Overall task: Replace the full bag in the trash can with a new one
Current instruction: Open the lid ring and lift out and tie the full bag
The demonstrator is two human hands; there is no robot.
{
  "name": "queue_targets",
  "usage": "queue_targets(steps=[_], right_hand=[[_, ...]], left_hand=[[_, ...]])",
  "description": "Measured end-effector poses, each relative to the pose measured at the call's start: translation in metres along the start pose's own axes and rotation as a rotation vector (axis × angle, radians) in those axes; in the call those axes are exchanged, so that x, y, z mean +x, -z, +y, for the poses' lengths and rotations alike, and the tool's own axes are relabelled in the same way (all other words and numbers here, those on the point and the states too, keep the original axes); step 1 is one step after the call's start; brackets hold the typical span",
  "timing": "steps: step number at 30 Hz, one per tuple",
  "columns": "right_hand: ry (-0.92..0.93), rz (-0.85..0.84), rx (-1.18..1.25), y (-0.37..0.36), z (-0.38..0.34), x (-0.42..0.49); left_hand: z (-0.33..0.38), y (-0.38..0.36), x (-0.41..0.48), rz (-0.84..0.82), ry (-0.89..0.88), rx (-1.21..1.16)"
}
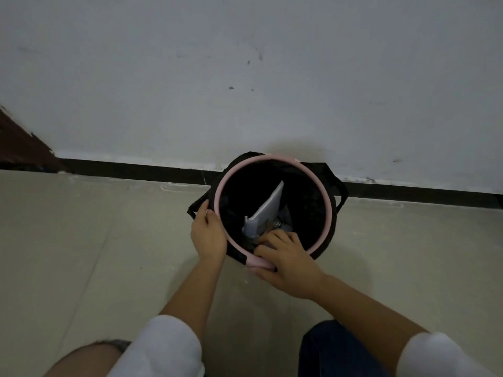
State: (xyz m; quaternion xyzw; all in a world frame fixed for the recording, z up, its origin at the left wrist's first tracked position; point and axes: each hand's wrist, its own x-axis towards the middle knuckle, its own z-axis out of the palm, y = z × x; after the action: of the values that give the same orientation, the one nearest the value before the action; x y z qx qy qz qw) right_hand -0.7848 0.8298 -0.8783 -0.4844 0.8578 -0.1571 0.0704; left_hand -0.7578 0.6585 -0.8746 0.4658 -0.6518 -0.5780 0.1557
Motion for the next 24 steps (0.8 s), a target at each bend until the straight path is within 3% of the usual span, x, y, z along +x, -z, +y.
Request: queue_targets(steps=[5,9,15,21,24], right_hand=[[0.038,0.031,0.085,0.022,0.0,0.0],[0.147,0.226,0.012,0.058,0.001,0.01],[0.271,0.614,-0.088,0.135,0.013,0.056],[0.013,0.929,-0.14,0.196,0.052,0.136],[-0.241,0.765,-0.283,0.201,0.068,0.162]], left_hand=[[0.009,0.013,0.003,-0.101,0.081,-0.176],[0.005,0.02,0.007,-0.211,0.052,-0.074],[0.022,0.026,0.028,-0.211,-0.049,0.26],[0.026,0.021,0.029,-0.237,-0.113,0.398],[0.023,0.018,0.031,-0.221,-0.157,0.461]])
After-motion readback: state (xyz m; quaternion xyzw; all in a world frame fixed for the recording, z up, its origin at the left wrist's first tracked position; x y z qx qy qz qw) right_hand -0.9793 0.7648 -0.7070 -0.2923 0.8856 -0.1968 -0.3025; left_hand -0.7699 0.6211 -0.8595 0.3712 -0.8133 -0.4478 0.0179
